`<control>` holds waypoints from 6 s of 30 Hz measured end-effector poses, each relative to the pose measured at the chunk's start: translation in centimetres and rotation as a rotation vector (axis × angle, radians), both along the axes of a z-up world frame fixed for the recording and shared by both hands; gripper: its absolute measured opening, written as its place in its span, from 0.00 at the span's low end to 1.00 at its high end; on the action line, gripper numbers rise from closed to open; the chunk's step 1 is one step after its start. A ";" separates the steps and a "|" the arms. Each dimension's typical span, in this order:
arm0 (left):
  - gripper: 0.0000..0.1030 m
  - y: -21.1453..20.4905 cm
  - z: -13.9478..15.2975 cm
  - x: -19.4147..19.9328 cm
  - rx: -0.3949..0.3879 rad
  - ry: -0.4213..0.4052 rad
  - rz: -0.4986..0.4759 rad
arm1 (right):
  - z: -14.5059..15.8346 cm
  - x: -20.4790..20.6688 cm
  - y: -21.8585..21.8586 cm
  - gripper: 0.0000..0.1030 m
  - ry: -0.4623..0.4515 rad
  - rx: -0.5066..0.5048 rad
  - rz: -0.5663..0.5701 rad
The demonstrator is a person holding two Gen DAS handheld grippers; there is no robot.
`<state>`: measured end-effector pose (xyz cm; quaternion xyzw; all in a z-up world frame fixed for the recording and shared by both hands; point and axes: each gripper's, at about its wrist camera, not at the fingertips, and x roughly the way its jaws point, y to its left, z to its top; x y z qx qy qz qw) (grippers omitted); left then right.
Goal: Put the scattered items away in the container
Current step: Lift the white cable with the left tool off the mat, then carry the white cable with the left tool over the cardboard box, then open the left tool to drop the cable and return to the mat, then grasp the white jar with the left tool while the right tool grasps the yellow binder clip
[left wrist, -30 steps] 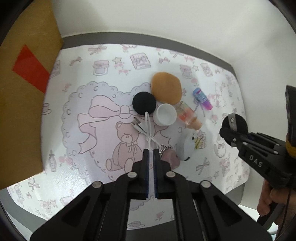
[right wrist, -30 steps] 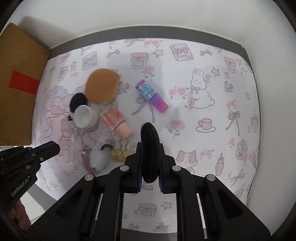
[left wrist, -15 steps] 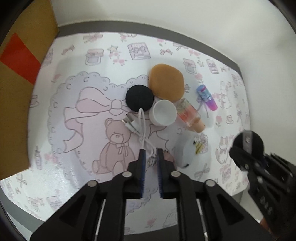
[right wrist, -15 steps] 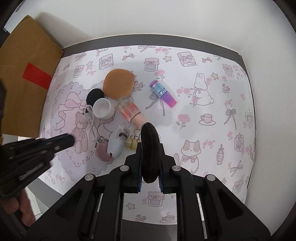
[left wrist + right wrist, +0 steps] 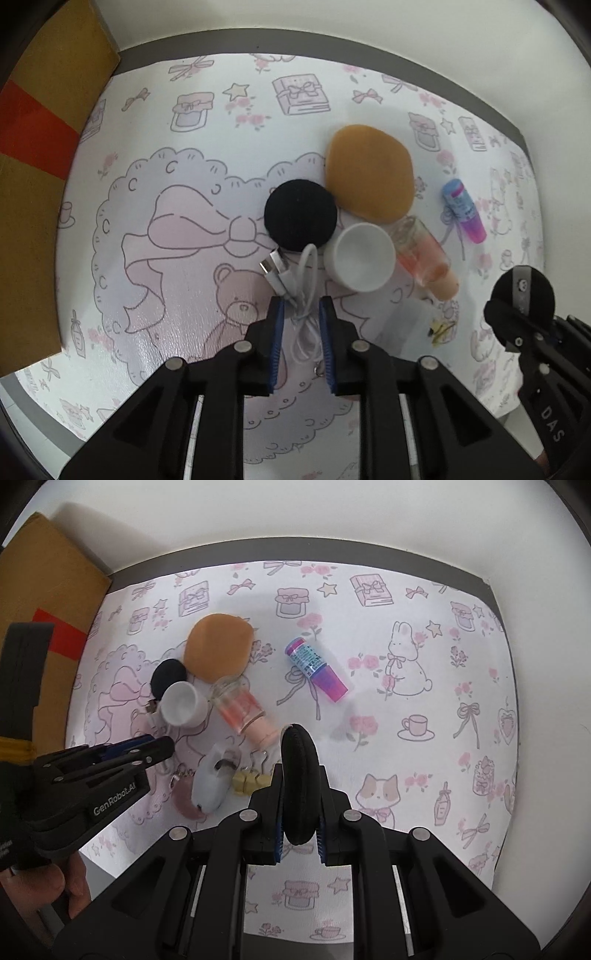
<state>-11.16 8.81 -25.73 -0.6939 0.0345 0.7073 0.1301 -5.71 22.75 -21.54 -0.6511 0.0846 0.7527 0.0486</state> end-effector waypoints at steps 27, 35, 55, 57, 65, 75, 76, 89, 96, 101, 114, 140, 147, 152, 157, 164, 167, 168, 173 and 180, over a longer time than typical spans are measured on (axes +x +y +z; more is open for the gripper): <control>0.09 -7.3 14.5 4.8 0.192 0.217 0.000 | 7.7 1.2 -6.0 0.13 0.123 -0.082 0.036; 0.09 -9.7 19.1 5.3 0.231 0.271 0.025 | 12.6 1.7 -8.8 0.13 0.198 -0.082 0.066; 0.09 -19.4 27.7 4.4 0.278 0.430 0.130 | 22.9 -0.3 -17.4 0.13 0.372 -0.067 0.242; 0.09 -20.9 27.7 4.0 0.282 0.438 0.146 | 23.4 -0.9 -18.8 0.13 0.385 -0.067 0.262; 0.09 -26.1 27.8 1.9 0.274 0.461 0.180 | 24.3 -3.6 -24.3 0.13 0.399 -0.094 0.317; 0.09 -30.4 26.0 -2.5 0.234 0.433 0.216 | 23.2 -7.9 -30.6 0.13 0.372 -0.120 0.392; 0.09 -30.6 25.6 -3.0 0.235 0.425 0.220 | 22.9 -8.4 -31.1 0.13 0.362 -0.130 0.396; 0.09 -32.2 20.4 -6.4 0.191 0.323 0.240 | 17.2 -13.6 -33.8 0.13 0.231 -0.095 0.436; 0.10 -33.5 18.6 -5.8 0.164 0.288 0.279 | 15.5 -14.0 -33.5 0.15 0.196 -0.083 0.429; 0.58 -34.3 18.8 -5.1 0.141 0.306 0.309 | 15.8 -13.6 -33.7 0.26 0.212 -0.051 0.462; 1.00 -31.8 24.1 -0.7 0.062 0.531 0.293 | 21.1 -10.1 -31.0 1.00 0.409 0.000 0.473; 1.00 -8.9 26.4 2.7 0.097 0.476 -0.013 | 22.9 0.0 -6.8 1.00 0.382 0.023 0.121; 1.00 -5.8 24.3 3.5 0.057 0.444 -0.079 | 21.0 2.4 -2.3 1.00 0.334 0.020 0.088; 1.00 -4.3 22.1 4.0 0.066 0.408 -0.116 | 19.3 3.5 -1.5 0.95 0.317 0.028 0.097; 0.89 -3.2 19.7 3.7 0.043 0.361 -0.143 | 16.8 4.3 -0.9 0.83 0.285 -0.011 0.095; 0.83 -1.6 15.6 3.1 0.044 0.280 -0.176 | 12.7 4.4 0.0 0.57 0.213 -0.066 0.089; 0.79 -0.9 13.9 2.8 0.065 0.249 -0.191 | 11.0 4.2 0.2 0.55 0.171 -0.092 0.066; 0.76 -0.6 13.4 2.6 0.069 0.241 -0.196 | 10.4 4.1 0.3 0.51 0.156 -0.105 0.058; 0.65 0.6 10.5 1.2 0.044 0.209 -0.208 | 7.4 3.5 0.5 0.38 0.109 -0.147 0.040; 0.53 1.0 6.2 -1.0 0.030 0.117 -0.196 | 3.5 2.0 0.5 0.30 0.062 -0.179 0.043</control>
